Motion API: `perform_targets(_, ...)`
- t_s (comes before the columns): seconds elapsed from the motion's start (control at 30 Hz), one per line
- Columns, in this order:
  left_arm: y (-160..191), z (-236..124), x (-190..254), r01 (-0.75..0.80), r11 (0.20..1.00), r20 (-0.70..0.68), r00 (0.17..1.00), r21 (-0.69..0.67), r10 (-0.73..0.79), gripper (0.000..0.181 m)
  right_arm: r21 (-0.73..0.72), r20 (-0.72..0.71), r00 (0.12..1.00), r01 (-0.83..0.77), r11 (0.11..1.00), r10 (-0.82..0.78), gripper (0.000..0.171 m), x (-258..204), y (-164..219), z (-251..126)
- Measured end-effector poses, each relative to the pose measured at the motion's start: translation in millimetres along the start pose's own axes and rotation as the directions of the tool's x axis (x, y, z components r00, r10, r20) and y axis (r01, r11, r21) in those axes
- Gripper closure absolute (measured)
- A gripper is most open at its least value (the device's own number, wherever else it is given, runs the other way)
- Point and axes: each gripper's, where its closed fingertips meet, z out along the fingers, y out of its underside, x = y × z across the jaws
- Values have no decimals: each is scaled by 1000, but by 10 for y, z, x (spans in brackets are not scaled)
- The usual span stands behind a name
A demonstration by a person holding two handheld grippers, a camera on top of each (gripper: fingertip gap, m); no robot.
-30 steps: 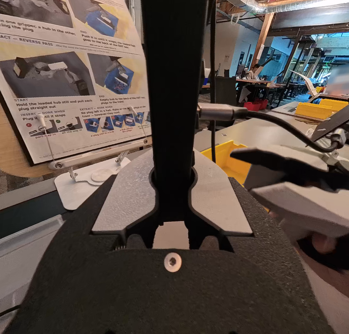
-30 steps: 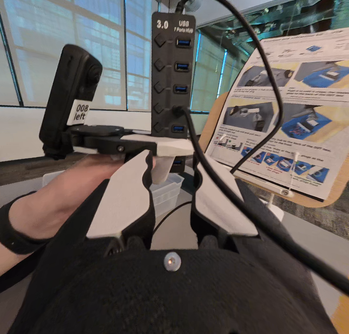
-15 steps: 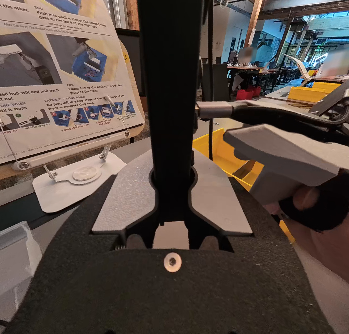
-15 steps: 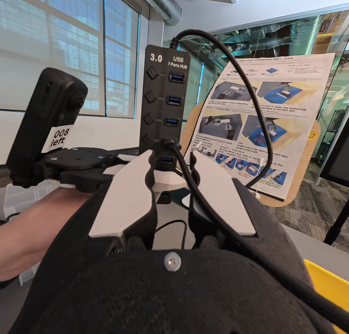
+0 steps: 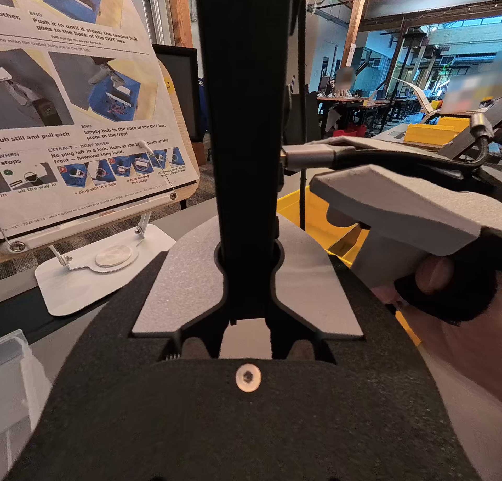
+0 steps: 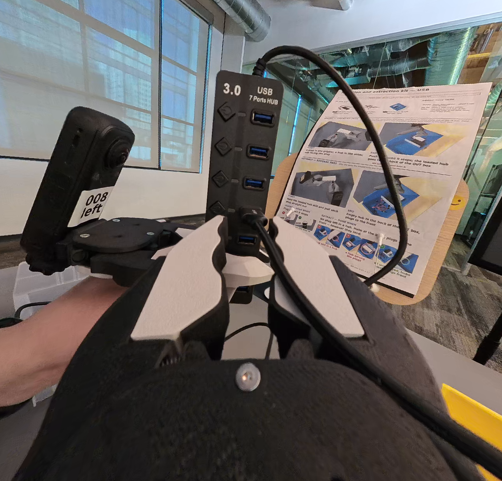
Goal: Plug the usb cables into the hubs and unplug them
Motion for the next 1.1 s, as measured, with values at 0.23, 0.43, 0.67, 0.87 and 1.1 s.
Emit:
perform_targets(0.23,26,21,57,-4,1000,-13,1000,-5,4,155,-1,-13,1000,-4,1000,4,144,37,24,5)
perform_targets(0.43,26,21,65,-8,1000,-15,1000,-5,7,155,10,-11,1000,-28,1000,28,147,53,21,-3)
perform_targets(0.67,19,18,79,-20,1000,-14,1000,-3,20,156,22,3,999,-53,998,53,152,60,11,-26)
perform_targets(0.87,11,12,79,-6,1000,-10,1000,3,6,156,12,-21,1000,9,1000,-9,153,41,3,-29)
perform_targets(1.1,-8,4,113,53,998,-48,998,16,-52,155,15,-32,999,30,999,-30,153,22,-12,-33)
